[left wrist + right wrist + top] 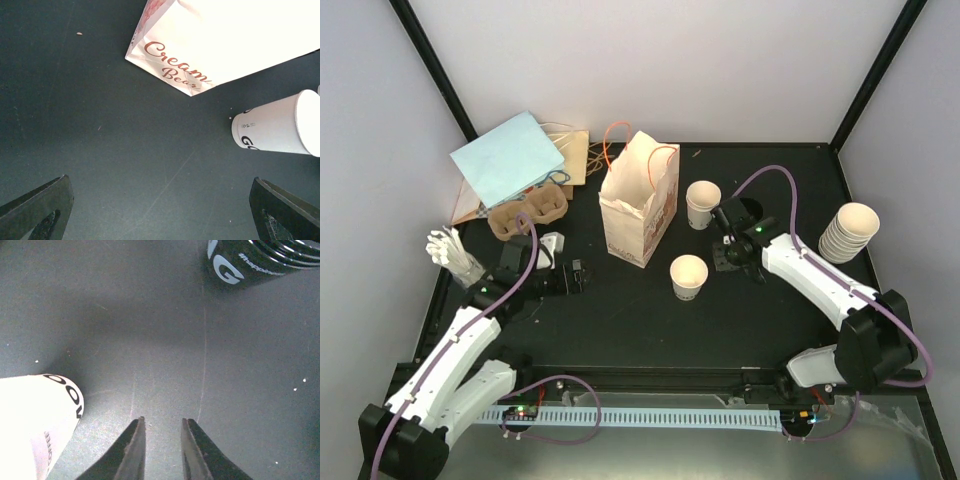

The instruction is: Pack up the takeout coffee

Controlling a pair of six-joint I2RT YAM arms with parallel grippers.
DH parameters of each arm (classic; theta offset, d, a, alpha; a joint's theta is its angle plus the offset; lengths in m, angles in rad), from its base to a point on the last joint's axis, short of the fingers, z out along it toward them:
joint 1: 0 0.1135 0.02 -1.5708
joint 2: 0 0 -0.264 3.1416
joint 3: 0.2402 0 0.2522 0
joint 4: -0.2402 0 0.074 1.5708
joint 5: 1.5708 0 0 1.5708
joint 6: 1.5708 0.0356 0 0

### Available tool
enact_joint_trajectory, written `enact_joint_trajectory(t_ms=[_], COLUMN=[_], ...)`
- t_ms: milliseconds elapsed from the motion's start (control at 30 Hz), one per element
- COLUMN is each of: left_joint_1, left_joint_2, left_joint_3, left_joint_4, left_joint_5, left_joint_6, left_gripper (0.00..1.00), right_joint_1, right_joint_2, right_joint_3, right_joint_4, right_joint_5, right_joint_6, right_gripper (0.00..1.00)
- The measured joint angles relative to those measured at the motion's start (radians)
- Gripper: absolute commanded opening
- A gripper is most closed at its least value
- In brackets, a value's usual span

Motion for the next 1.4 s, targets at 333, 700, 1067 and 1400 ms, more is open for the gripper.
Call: enact_joint_trajectory(t_ms=[333, 700, 1067, 1400], left_joint_1=[0.000, 0.000, 0.000, 0.000], left_joint_2=[0.005, 0.026, 0.024, 0.024], left_joint_3=[-0.011, -0.019, -0.019, -0.023], left_joint_4=[0.012, 0.039, 0.039, 0.039], left_joint_5=[0.010, 0.021, 0.026, 0.026], left_joint_6=[0.000, -0.001, 0.000, 0.000], left_gripper=[0.99, 0.99, 0.99, 0.99], right_joint_1=[0.002, 0.103, 0.121, 0.149], right_joint_2=[-0.061, -0.056, 0.054, 0.106], right_joint_3=[0.032, 0.081, 0.086, 0.082], right_joint_4=[-0.007, -0.008, -0.023, -0.023], right_joint_5=[-0.071, -0.164, -0.130, -0.099], right_joint_6=[-0.039, -0.066, -0.064, -0.067], right_gripper=[0.43, 0.44, 0.38, 0.15])
